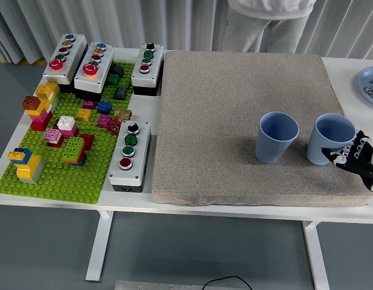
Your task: Pick cup pour cup place
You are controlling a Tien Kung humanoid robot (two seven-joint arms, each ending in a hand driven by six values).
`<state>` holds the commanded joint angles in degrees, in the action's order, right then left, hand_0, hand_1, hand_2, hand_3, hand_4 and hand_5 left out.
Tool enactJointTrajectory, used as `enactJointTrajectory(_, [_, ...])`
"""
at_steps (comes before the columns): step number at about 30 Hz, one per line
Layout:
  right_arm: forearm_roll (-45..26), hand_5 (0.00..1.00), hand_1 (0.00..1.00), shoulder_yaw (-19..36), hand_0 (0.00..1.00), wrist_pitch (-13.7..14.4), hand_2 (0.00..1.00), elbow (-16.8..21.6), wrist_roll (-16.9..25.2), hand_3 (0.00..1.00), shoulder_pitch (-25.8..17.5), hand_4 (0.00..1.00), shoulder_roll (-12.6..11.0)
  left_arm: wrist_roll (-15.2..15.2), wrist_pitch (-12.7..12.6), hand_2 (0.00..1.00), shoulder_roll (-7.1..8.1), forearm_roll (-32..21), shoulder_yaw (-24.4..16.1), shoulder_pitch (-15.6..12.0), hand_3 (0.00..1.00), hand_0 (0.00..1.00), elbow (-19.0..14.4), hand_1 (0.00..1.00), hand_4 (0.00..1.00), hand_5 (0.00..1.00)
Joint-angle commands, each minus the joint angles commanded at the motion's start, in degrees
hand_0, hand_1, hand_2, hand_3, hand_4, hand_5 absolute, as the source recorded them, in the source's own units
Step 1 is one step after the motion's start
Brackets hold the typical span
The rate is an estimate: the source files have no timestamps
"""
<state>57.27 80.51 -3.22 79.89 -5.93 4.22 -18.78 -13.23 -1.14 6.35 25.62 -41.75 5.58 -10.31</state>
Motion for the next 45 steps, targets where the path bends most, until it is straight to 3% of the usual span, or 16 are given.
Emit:
enactJointTrajectory(12, [-0.03,0.152,0.858,-0.52,0.893,0.03,0.943,-0.3,-0.24,0.959,0.78,0.786,0.55,0.03,-0.01,0.821,-0.06,-0.11,0.07,0.13,0.662,0.733,0.0,0.763,0.505,0.914])
enactJointTrajectory(18, [-0.63,0.153,0.857,-0.52,0.893,1.37,0.942,-0.18,0.23,0.956,0.69,0.785,0.5,0.03,-0.02,0.821,-0.08,-0.16,0.16,0.12,0.663,0.733,0.0,0.763,0.505,0.914])
enactJointTrajectory(19, [-0.52,0.146,0.814,-0.53,0.883,1.39,0.845,-0.16,0.11,0.841,0.64,0.775,0.44,0.02,-0.01,0.821,-0.07,-0.1,0.16,0.12,0.663,0.733,0.0,0.763,0.505,0.916])
enactJointTrajectory(24, [-0.58,0.146,0.814,-0.48,0.883,1.89,0.845,-0.1,0.19,0.841,0.44,0.775,0.29,0.04,0.0,0.821,-0.07,-0.21,0.27,0.13,0.663,0.733,0.0,0.763,0.505,0.916])
enactJointTrajectory(25, [-0.61,0.131,0.778,-0.47,0.863,1.94,0.749,-0.1,0.2,0.775,0.43,0.761,0.28,0.04,0.0,0.821,-0.07,-0.23,0.3,0.13,0.663,0.733,0.0,0.763,0.505,0.917])
enactJointTrajectory(45, [-1.11,0.13,0.773,-0.46,0.858,2.4,0.741,0.18,-0.24,0.776,0.31,0.759,0.16,-0.03,-0.01,0.821,-0.08,-0.07,0.23,0.15,0.663,0.733,0.0,0.763,0.504,0.917])
